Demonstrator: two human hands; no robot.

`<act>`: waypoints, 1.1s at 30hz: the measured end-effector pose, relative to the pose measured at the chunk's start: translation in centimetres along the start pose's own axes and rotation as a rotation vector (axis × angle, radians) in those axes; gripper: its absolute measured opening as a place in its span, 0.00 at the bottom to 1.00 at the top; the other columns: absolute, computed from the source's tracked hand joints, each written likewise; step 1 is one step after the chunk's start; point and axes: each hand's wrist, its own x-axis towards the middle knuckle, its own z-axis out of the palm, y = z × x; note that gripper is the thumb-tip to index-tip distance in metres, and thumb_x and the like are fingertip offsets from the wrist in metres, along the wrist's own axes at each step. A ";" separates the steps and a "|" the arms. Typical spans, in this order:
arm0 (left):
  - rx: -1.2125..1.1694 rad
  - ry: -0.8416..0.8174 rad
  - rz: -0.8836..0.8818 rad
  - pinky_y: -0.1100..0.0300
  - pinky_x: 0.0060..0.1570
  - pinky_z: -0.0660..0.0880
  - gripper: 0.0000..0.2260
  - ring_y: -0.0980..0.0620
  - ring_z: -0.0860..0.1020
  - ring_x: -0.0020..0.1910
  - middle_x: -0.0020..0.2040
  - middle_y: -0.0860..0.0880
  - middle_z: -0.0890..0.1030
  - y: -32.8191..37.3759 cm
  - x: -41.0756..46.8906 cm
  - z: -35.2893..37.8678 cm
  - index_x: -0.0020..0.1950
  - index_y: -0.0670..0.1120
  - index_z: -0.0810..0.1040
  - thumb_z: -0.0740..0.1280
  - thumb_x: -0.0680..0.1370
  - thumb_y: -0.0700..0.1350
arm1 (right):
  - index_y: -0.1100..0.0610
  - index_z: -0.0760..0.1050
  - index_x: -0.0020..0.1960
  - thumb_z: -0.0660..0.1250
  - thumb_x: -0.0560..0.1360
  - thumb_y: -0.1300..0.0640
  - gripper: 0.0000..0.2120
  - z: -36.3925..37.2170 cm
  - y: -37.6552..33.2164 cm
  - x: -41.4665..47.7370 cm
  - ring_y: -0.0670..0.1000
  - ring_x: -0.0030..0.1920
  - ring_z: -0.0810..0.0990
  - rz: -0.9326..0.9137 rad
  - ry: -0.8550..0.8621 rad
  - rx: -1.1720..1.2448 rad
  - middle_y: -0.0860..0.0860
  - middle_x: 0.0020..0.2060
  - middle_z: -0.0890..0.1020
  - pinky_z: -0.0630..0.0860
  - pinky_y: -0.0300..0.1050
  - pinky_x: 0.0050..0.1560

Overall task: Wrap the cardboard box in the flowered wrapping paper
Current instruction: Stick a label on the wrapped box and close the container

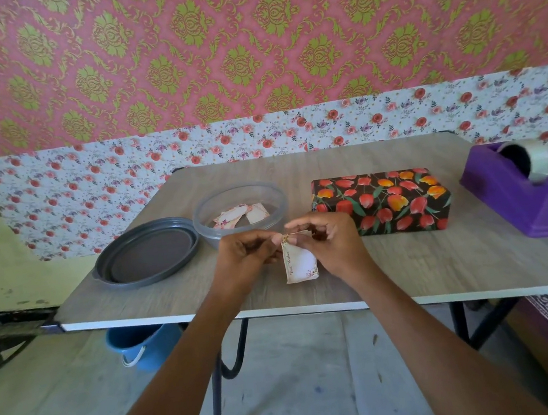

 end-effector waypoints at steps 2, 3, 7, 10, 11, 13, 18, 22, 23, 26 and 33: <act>0.018 0.011 -0.002 0.61 0.44 0.82 0.04 0.50 0.85 0.41 0.44 0.46 0.87 0.0 0.0 0.0 0.49 0.47 0.87 0.73 0.78 0.41 | 0.56 0.85 0.53 0.80 0.71 0.63 0.12 0.0 -0.1 0.0 0.46 0.44 0.87 0.037 0.014 0.035 0.47 0.41 0.87 0.81 0.40 0.46; 0.039 0.018 -0.007 0.61 0.44 0.82 0.04 0.50 0.85 0.42 0.44 0.47 0.87 -0.1 0.0 0.0 0.49 0.46 0.87 0.72 0.78 0.41 | 0.56 0.85 0.53 0.81 0.69 0.61 0.14 0.0 -0.1 0.0 0.45 0.44 0.87 0.053 0.018 0.041 0.47 0.41 0.87 0.82 0.40 0.46; 0.130 0.108 -0.040 0.56 0.46 0.82 0.05 0.51 0.86 0.45 0.45 0.51 0.87 -0.2 0.2 0.1 0.50 0.45 0.86 0.70 0.80 0.40 | 0.55 0.85 0.52 0.80 0.71 0.61 0.11 -0.1 -0.1 0.0 0.47 0.44 0.87 0.123 0.058 0.080 0.47 0.41 0.88 0.83 0.46 0.48; 0.134 0.163 -0.059 0.58 0.45 0.83 0.06 0.54 0.86 0.46 0.45 0.53 0.87 -0.1 0.2 0.1 0.48 0.47 0.84 0.68 0.81 0.40 | 0.55 0.85 0.48 0.78 0.72 0.64 0.08 -0.3 0.0 0.0 0.50 0.43 0.88 0.190 0.112 0.125 0.50 0.40 0.88 0.85 0.52 0.48; 0.140 0.169 -0.061 0.59 0.45 0.83 0.06 0.54 0.86 0.46 0.45 0.54 0.87 -0.1 0.2 0.1 0.48 0.48 0.84 0.68 0.81 0.40 | 0.55 0.85 0.47 0.78 0.72 0.65 0.08 -0.3 0.0 0.0 0.50 0.41 0.87 0.203 0.116 0.132 0.50 0.39 0.88 0.84 0.50 0.46; 0.134 0.178 -0.056 0.57 0.46 0.83 0.05 0.53 0.85 0.48 0.46 0.53 0.87 -0.2 0.1 0.1 0.49 0.47 0.83 0.68 0.81 0.41 | 0.55 0.84 0.46 0.78 0.72 0.65 0.07 -0.2 -0.1 -0.1 0.49 0.39 0.87 0.217 0.105 0.127 0.50 0.38 0.88 0.82 0.44 0.42; 0.218 0.083 0.075 0.54 0.53 0.81 0.05 0.55 0.83 0.53 0.51 0.55 0.86 0.2 -0.2 0.3 0.54 0.48 0.84 0.71 0.79 0.42 | 0.59 0.83 0.47 0.78 0.71 0.66 0.07 -0.2 -0.7 -0.3 0.50 0.38 0.87 0.213 0.090 0.150 0.51 0.37 0.88 0.81 0.39 0.40; 0.354 0.073 0.077 0.58 0.53 0.80 0.10 0.64 0.81 0.50 0.46 0.68 0.83 0.5 -0.4 0.5 0.48 0.57 0.82 0.71 0.79 0.41 | 0.60 0.84 0.48 0.76 0.73 0.67 0.05 -0.3 -0.9 -0.4 0.52 0.39 0.88 0.221 0.074 0.199 0.52 0.38 0.88 0.82 0.40 0.40; 0.342 0.083 0.073 0.56 0.53 0.81 0.09 0.62 0.81 0.50 0.47 0.66 0.83 0.4 -0.4 0.5 0.49 0.56 0.83 0.71 0.79 0.40 | 0.61 0.84 0.49 0.75 0.74 0.67 0.05 -0.2 -0.9 -0.4 0.53 0.39 0.88 0.225 0.068 0.206 0.52 0.38 0.88 0.83 0.41 0.40; 0.306 0.096 0.073 0.54 0.54 0.81 0.10 0.56 0.82 0.53 0.53 0.57 0.84 0.4 -0.5 0.4 0.53 0.53 0.84 0.70 0.80 0.38 | 0.63 0.83 0.50 0.74 0.75 0.68 0.05 -0.2 -0.9 -0.4 0.54 0.41 0.88 0.240 0.052 0.220 0.53 0.39 0.88 0.83 0.41 0.40; 0.316 0.078 0.065 0.66 0.52 0.79 0.10 0.61 0.80 0.55 0.54 0.62 0.83 0.7 -0.5 0.6 0.55 0.52 0.84 0.69 0.81 0.38 | 0.61 0.84 0.50 0.75 0.74 0.66 0.05 -0.2 -0.9 -0.5 0.55 0.41 0.88 0.241 0.052 0.224 0.55 0.38 0.88 0.84 0.45 0.42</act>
